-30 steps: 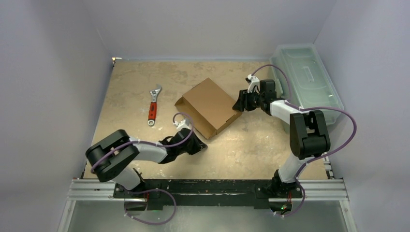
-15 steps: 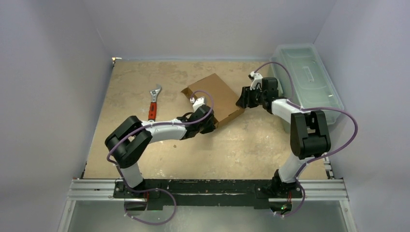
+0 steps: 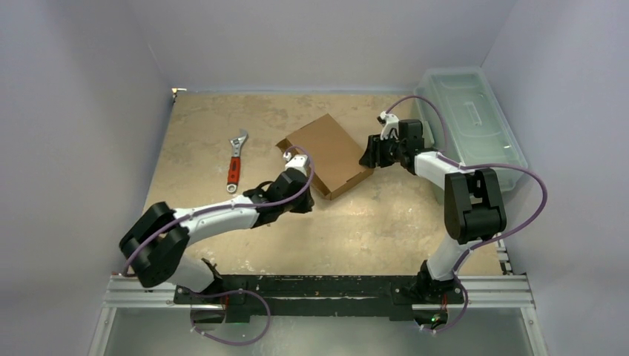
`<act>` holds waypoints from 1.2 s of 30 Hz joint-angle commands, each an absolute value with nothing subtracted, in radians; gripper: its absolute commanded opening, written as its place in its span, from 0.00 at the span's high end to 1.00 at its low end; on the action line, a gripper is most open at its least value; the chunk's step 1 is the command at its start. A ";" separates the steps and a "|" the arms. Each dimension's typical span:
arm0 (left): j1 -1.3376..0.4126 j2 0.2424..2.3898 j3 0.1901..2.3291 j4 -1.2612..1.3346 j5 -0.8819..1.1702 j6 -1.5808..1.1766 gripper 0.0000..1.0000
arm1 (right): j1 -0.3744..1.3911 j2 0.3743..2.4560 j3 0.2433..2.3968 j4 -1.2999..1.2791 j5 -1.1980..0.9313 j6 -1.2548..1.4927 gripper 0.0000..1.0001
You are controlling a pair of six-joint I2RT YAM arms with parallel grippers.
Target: Fold the paper box
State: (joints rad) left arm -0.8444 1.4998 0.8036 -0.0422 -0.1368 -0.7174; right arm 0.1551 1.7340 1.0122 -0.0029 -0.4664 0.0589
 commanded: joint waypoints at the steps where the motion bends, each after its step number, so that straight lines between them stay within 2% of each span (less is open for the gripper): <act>1: -0.814 1.372 0.721 -0.121 -0.280 -0.684 0.89 | 0.164 1.770 1.009 -0.101 -0.461 0.021 0.47; 3: -0.732 1.335 0.677 -0.092 -0.251 -0.697 0.85 | 0.165 1.773 1.011 -0.104 -0.464 0.020 0.47; 7: -0.422 1.344 0.573 0.146 0.016 -0.773 0.83 | 0.165 1.776 1.011 -0.107 -0.466 0.018 0.47; 9: -0.301 1.409 0.562 0.259 0.130 -0.825 0.85 | 0.165 1.776 1.011 -0.107 -0.469 0.017 0.47; 12: -0.225 1.552 0.656 0.312 0.166 -0.860 0.94 | 0.165 1.779 1.011 -0.109 -0.473 0.017 0.47; 17: -0.215 1.775 0.866 0.266 0.190 -0.862 1.00 | 0.165 1.784 1.016 -0.114 -0.478 0.014 0.47; 22: -0.215 1.924 1.047 0.155 0.127 -0.836 1.00 | 0.165 1.788 1.020 -0.118 -0.484 0.010 0.47; 26: -0.227 2.068 1.209 0.247 0.326 -0.795 1.00 | 0.178 1.802 1.035 -0.141 -0.498 0.006 0.48; 30: -0.300 2.149 1.406 0.123 0.396 -0.688 1.00 | 0.188 1.793 1.037 -0.147 -0.484 -0.035 0.48; 33: -0.319 2.086 1.349 0.059 0.294 -0.666 1.00 | 0.186 1.782 1.039 -0.153 -0.463 -0.052 0.47; 36: -0.301 1.948 1.155 0.108 0.198 -0.698 1.00 | 0.187 1.754 1.057 -0.171 -0.470 -0.077 0.44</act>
State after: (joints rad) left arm -0.3042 2.1212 1.3209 0.1150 0.2745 -0.7212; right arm 0.1673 1.7599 1.0512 -0.0475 -0.5068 0.0044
